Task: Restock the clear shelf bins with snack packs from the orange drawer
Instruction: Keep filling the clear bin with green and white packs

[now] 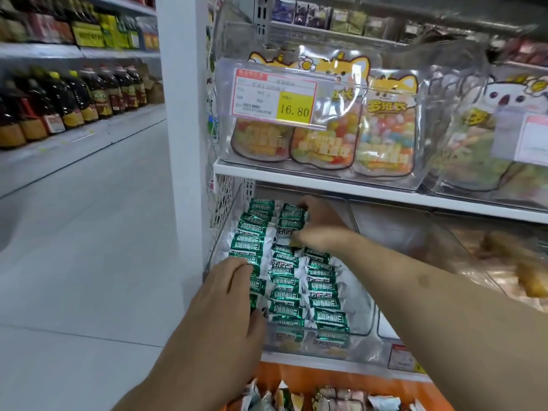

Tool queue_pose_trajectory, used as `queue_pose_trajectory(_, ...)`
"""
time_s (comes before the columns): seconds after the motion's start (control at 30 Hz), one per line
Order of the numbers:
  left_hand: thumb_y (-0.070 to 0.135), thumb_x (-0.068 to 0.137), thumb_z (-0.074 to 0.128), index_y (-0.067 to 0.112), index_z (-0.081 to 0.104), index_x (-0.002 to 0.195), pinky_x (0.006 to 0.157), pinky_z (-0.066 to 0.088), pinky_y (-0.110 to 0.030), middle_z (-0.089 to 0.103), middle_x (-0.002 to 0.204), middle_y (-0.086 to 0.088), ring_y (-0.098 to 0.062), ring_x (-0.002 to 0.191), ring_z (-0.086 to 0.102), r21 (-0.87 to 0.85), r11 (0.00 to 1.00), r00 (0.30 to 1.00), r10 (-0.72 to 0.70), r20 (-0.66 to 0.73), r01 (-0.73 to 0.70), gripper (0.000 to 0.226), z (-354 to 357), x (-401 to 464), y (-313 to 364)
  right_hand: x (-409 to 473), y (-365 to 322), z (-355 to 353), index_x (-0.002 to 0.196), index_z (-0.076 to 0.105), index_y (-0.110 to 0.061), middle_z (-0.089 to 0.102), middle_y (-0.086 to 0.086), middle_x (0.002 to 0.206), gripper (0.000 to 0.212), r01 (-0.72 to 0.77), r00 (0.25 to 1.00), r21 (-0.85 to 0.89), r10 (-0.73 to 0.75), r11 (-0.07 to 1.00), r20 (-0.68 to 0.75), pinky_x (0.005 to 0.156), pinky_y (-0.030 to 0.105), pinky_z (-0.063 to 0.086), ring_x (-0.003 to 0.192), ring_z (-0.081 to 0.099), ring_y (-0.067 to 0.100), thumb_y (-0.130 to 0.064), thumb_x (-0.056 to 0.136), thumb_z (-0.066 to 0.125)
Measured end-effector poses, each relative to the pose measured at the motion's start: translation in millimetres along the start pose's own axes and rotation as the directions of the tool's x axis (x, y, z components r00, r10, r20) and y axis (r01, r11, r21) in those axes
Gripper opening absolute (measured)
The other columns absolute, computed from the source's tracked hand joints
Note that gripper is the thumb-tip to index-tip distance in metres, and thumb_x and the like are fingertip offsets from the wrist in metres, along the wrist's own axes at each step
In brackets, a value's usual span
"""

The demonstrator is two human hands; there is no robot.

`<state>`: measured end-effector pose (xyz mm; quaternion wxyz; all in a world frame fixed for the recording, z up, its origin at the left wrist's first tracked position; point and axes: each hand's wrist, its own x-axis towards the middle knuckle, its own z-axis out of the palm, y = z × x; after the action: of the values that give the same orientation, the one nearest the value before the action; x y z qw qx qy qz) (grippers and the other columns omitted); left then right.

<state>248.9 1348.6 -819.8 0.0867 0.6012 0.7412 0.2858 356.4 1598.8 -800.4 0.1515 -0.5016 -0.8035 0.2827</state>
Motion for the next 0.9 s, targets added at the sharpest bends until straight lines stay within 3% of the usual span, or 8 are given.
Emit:
queue_pose_trajectory(0.17,0.039,0.106,0.046,0.036,0.017,0.158,0.119,0.015,-0.017,0.007,0.152,0.025,0.012,0.127,0.009,-0.003,1.000,1.000,0.007,-0.007,-0.007,0.059,0.4,-0.1,1.7,1.1,3.6,-2.4,0.135,0.057,-0.028,0.055,-0.001,0.130,0.076,-0.003,1.000,0.011,0.003,1.000,0.012,0.052,0.013,0.052,0.087,0.065,0.007,-0.012,0.072,0.094)
queue_pose_trajectory(0.37,0.040,0.106,0.046,0.035,0.017,0.158,0.121,0.014,-0.018,0.009,0.154,0.024,0.005,0.143,0.015,0.018,1.000,1.000,-0.004,0.004,0.004,0.060,-0.5,0.1,1.6,0.5,6.8,-11.2,0.137,0.056,-0.031,0.060,-0.006,0.129,0.076,-0.014,1.000,0.096,0.016,0.995,-0.023,0.056,0.007,0.043,0.096,0.063,0.006,-0.018,0.071,0.093)
queue_pose_trajectory(0.5,0.041,0.107,0.043,0.036,0.017,0.158,0.121,0.014,-0.018,0.009,0.155,0.024,0.005,0.144,0.013,0.021,1.000,1.000,-0.009,0.024,0.008,0.057,0.3,-0.3,0.2,4.6,10.1,-11.7,0.142,0.056,-0.029,0.060,-0.008,0.136,0.082,0.010,0.997,0.178,0.004,0.984,-0.078,0.068,0.006,0.040,0.118,0.059,0.013,-0.021,0.070,0.094)
queue_pose_trajectory(0.63,0.042,0.108,0.039,0.035,0.013,0.160,0.126,0.013,-0.024,0.007,0.159,0.023,0.002,0.150,0.009,0.041,0.999,0.999,-0.016,0.048,0.014,0.059,0.8,0.2,0.6,9.4,12.7,-5.6,0.143,0.057,-0.026,0.059,-0.003,0.137,0.078,-0.023,0.999,0.215,0.029,0.976,-0.027,0.045,0.002,0.041,0.084,0.057,-0.003,-0.013,0.076,0.093)
queue_pose_trajectory(0.7,0.043,0.109,0.037,0.035,0.010,0.160,0.129,0.013,-0.027,0.004,0.161,0.022,0.000,0.152,0.006,0.055,0.998,0.998,-0.025,0.064,0.021,0.059,1.2,0.1,0.1,12.6,14.7,-2.6,0.143,0.058,-0.026,0.060,0.000,0.135,0.077,-0.017,1.000,0.199,0.022,0.980,-0.020,0.044,0.002,0.042,0.082,0.058,-0.003,-0.010,0.076,0.093)
queue_pose_trajectory(0.8,0.044,0.109,0.035,0.034,0.006,0.163,0.131,0.010,-0.032,0.000,0.165,0.021,-0.002,0.155,-0.002,0.072,0.997,0.996,-0.034,0.086,0.028,0.061,1.9,-0.3,-1.2,19.5,18.0,2.9,0.140,0.061,-0.031,0.060,0.001,0.135,0.080,0.024,0.999,0.122,-0.019,0.992,-0.045,0.053,0.006,0.047,0.096,0.068,0.012,-0.015,0.071,0.097)
queue_pose_trajectory(0.9,0.042,0.110,0.035,0.033,0.006,0.163,0.131,0.007,-0.032,0.000,0.166,0.021,-0.002,0.155,-0.005,0.072,0.997,0.995,-0.031,0.090,0.024,0.061,1.5,-1.2,-1.3,25.3,21.4,6.0,0.140,0.063,-0.038,0.048,0.000,0.142,0.081,0.042,0.995,0.024,-0.040,0.999,-0.088,0.064,0.003,0.044,0.125,0.057,0.024,-0.024,0.069,0.099)
